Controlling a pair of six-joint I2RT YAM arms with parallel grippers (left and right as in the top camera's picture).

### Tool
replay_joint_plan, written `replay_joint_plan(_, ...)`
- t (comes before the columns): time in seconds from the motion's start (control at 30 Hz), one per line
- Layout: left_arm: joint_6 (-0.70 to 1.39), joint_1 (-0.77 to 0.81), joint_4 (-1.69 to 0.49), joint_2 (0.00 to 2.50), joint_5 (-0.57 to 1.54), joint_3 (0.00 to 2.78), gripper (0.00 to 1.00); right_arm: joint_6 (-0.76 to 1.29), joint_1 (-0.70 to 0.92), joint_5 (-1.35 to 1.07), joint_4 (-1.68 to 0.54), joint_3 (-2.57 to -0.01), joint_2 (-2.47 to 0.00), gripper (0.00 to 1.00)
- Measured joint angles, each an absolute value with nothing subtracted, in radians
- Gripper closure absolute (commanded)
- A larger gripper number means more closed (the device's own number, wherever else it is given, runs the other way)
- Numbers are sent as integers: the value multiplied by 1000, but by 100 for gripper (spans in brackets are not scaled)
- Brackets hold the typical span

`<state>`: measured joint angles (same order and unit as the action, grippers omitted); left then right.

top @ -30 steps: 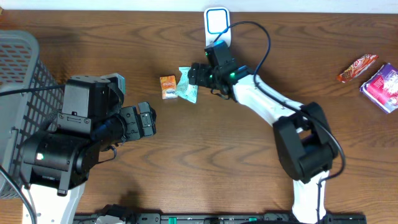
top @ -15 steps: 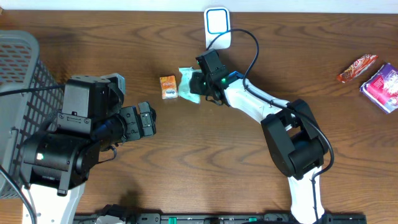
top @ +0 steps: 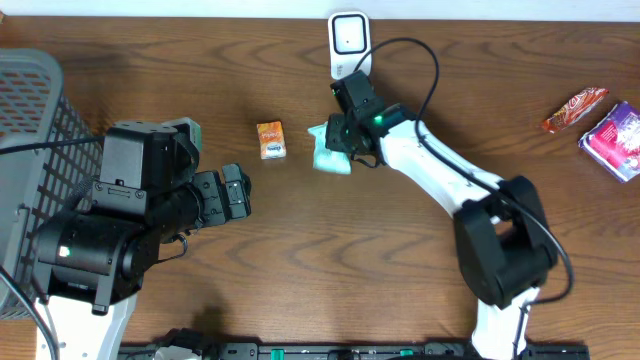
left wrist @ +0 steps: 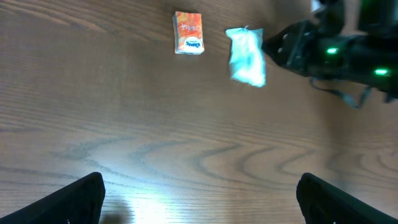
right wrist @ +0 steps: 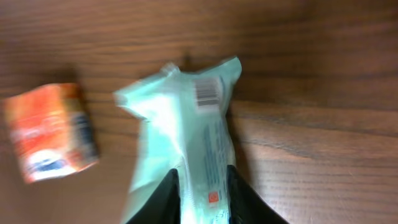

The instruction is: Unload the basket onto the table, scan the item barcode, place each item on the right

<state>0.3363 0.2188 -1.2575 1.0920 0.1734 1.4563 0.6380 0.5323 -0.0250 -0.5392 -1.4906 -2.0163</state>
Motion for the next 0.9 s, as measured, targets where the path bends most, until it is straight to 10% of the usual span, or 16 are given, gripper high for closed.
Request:
replay_joint_plan(0.2, 336, 219, -1257, 1092, 173, 1457, 2, 601, 545, -2, -526, -1491, -1948, 48)
replay_joint_plan(0.47, 336, 219, -1258, 1092, 173, 1456, 2, 600, 567, 36, -477, -1491, -1979, 96)
replay_joint_plan(0.9, 336, 219, -1258, 1092, 173, 1456, 2, 621, 568, 87, -442, -1491, -2117, 99)
